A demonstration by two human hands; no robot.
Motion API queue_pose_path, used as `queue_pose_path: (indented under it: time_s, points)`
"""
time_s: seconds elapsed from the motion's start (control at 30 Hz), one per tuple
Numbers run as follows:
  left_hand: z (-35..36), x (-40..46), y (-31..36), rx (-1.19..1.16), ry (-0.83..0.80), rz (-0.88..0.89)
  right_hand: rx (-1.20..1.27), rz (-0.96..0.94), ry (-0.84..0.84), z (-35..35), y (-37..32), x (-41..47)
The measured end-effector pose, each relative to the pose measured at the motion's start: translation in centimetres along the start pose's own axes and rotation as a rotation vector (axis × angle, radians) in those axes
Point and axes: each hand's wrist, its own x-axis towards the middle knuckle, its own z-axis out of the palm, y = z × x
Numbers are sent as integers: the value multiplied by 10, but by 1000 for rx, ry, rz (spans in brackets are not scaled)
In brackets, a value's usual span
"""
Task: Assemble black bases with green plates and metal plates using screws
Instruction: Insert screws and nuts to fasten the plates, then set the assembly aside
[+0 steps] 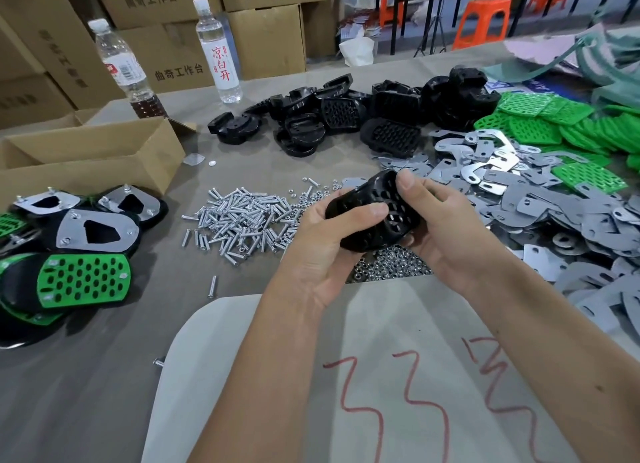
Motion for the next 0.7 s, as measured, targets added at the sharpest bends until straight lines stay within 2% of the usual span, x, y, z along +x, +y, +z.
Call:
queue_pose_path:
  time_s: [0.1, 0.33, 0.57, 0.7]
  points:
    - [-1, -1, 0, 9, -17, -2, 55, 38, -32, 1, -2, -2]
    - [-5, -1, -3, 27, -62, 3, 72, 105, 8, 6, -5, -2]
    - [0, 2, -2, 103, 75, 5, 103, 88, 145, -3, -4, 2]
    - [0, 4, 0, 82, 149, 12, 217, 125, 81, -8, -4, 0]
